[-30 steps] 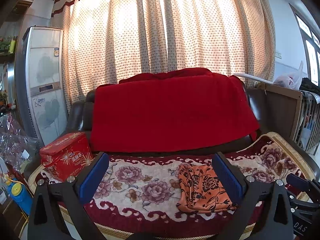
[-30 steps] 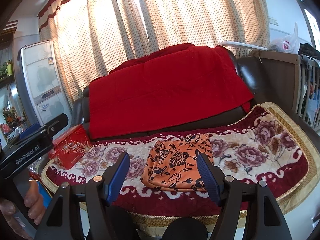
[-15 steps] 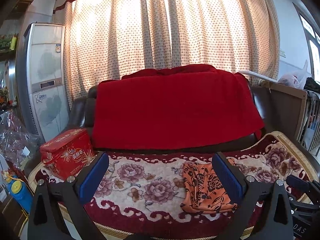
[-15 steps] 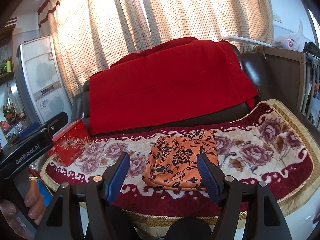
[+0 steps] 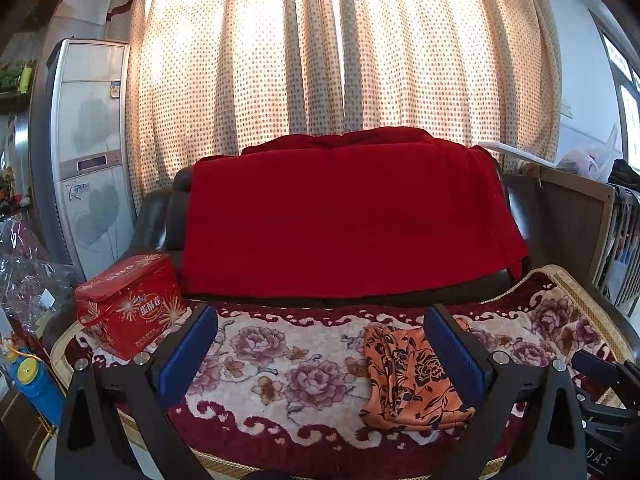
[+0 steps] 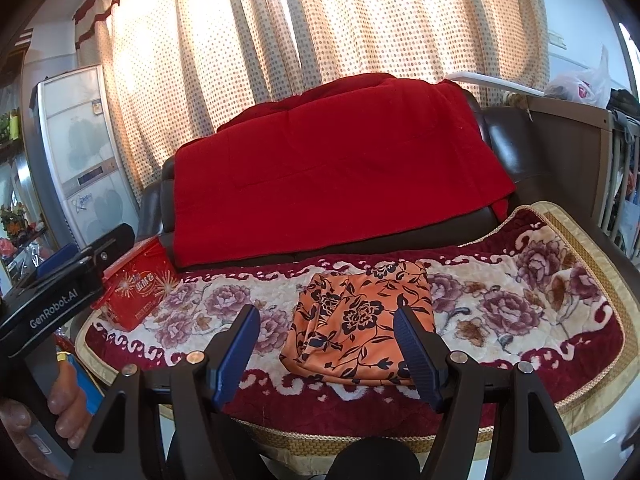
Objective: Fold small clothes
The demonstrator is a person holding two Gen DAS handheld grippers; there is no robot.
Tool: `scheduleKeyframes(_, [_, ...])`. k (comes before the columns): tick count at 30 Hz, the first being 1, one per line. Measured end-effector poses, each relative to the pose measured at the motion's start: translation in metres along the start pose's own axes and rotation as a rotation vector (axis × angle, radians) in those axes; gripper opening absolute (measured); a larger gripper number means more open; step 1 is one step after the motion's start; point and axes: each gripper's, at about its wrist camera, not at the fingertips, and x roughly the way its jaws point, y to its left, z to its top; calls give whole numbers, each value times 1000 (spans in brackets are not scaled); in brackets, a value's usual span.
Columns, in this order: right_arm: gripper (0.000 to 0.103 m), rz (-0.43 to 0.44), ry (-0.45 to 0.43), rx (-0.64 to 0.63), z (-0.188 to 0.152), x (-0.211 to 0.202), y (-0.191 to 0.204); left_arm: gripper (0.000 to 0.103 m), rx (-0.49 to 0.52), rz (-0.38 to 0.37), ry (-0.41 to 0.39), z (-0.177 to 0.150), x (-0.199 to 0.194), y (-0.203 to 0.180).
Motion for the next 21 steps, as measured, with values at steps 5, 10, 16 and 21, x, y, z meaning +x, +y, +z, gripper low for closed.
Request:
scheduleKeyframes(5, [73,-7,2,-6,2,3,3,102,3,-7,-1,1,4,0])
scheduleKeyframes(10, [73,-18,3,-19,8,10,6,102,-2,-14,3,3,12,2])
scheduleKeyframes(16, [73,-38,5,-26,17,23,7,102,-9,-16,11,3,28,4])
scheduleKeyframes(21, [73,-50,16,-41,25,40,10,102,-20,-13,21,3,42,7])
